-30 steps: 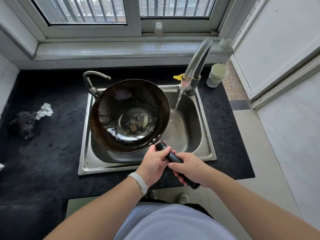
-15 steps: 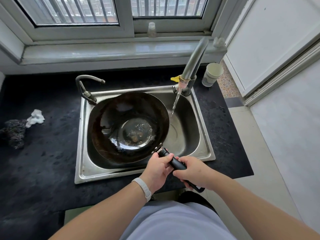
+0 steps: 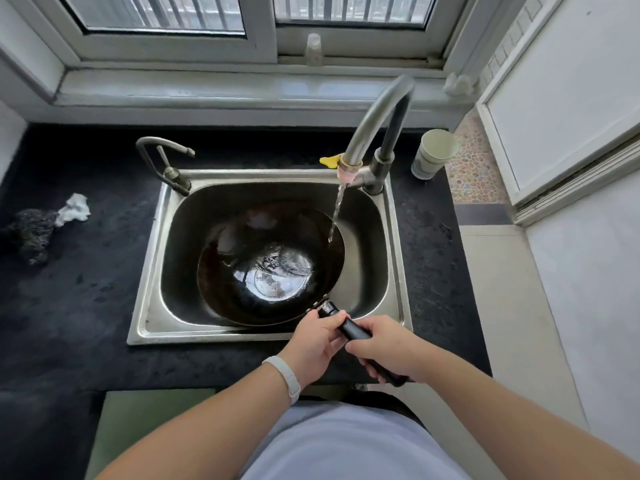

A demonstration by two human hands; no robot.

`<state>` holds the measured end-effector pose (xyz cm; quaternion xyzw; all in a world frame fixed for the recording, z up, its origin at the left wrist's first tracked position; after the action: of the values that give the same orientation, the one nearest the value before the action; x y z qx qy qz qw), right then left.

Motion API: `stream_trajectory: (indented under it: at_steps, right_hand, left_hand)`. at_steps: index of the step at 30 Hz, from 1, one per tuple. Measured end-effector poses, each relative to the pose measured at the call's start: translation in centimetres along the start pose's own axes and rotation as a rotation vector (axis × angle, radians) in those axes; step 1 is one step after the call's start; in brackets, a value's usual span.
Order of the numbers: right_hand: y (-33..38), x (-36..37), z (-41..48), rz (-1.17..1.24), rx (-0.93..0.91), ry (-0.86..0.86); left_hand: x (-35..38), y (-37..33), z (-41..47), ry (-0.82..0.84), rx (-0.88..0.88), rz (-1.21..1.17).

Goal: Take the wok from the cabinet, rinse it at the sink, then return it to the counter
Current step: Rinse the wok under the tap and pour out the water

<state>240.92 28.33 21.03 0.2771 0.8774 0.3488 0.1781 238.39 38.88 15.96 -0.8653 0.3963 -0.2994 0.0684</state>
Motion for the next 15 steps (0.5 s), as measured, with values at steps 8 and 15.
stream_trajectory:
  at_steps: [8, 15]
  right_hand:
    - [-1.4, -2.5, 0.7, -0.035, 0.019, 0.058]
    - [-2.7, -4.0, 1.6, -0.061, 0.038, 0.072]
  left_hand:
    - [1.0, 1.5, 1.7, -0.087, -0.051, 0.126]
    - [1.4, 2.2, 2.9, -0.160, -0.076, 0.185]
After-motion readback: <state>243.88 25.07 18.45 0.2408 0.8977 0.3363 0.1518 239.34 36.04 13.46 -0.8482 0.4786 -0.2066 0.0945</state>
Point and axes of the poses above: each hand's wrist, its own z-axis towards the middle knuckle, its own x-axis out of the palm, y = z × x, the point moved 8 cm from there along z, towards the middle knuckle, and after that the axes turned 7 degrees about -x, right-handed, at the moved point
